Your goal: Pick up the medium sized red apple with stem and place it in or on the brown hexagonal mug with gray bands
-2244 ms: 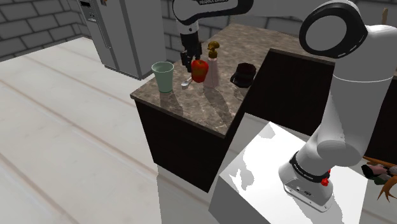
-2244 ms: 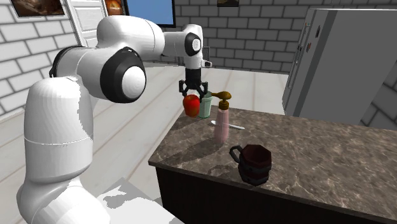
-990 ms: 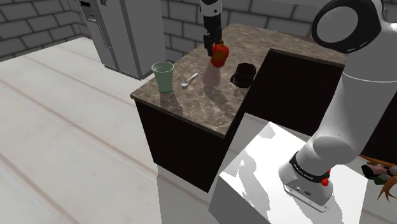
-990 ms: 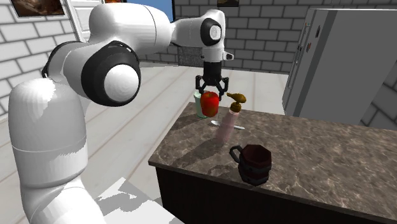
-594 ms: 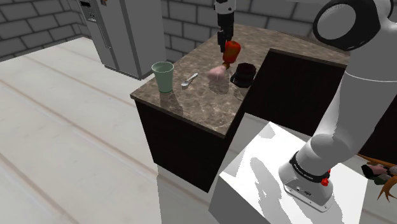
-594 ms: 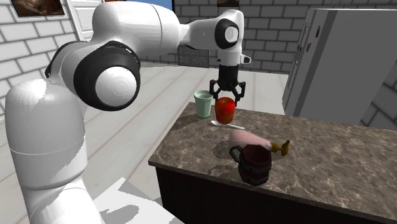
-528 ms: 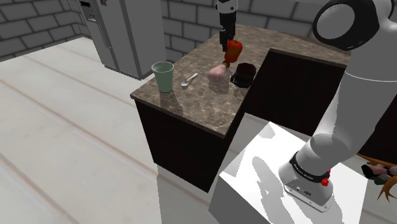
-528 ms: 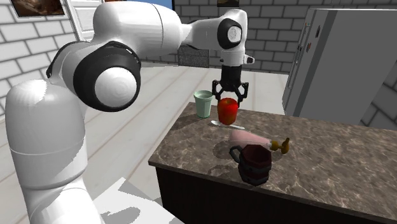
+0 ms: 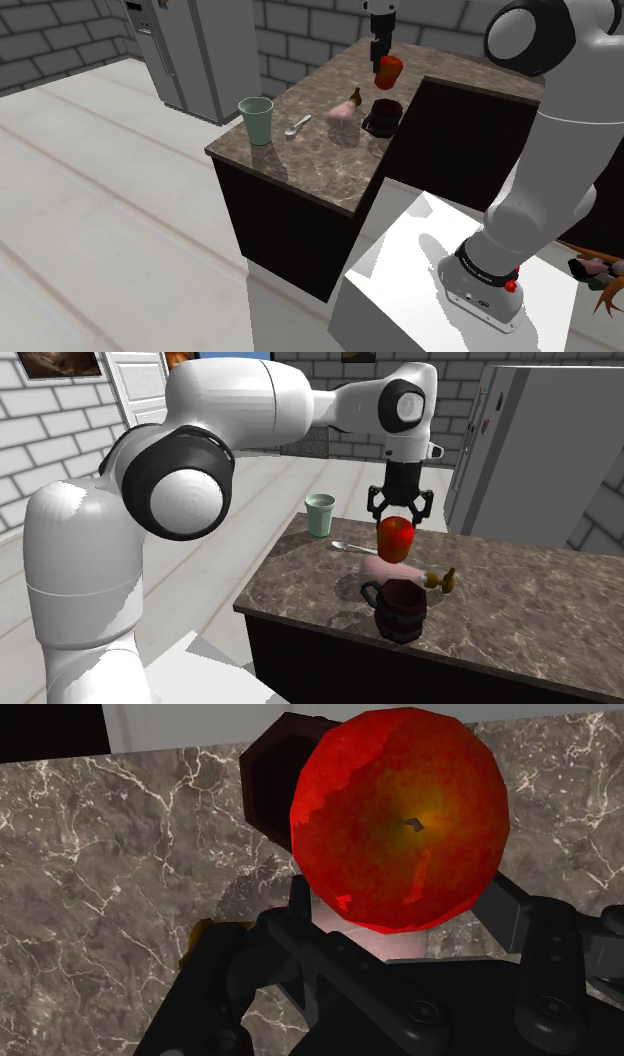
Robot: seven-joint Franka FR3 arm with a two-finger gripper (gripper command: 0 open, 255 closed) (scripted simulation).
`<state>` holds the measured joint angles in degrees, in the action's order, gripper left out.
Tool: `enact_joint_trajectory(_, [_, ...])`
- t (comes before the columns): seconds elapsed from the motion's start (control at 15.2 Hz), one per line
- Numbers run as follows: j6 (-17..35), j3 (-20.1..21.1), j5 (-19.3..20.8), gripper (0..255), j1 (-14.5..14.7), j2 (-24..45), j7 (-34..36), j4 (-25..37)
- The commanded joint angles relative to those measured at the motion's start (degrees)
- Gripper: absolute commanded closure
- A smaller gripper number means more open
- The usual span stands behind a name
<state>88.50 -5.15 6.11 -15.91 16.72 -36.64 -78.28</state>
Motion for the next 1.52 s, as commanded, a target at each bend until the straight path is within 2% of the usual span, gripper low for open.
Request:
enact_joint_trajectory(0.0, [-0.11,-0.94,-0.06,255,-1.76,1.05,-2.77,1.5])
enact_joint_trajectory(1.06, [12.55,-0.86,0.11,255,-1.74,0.65,-1.31,-11.64])
enact_joint_trajectory(1.45, [12.55,-0.86,0.11,255,-1.74,0.65,-1.31,-11.64])
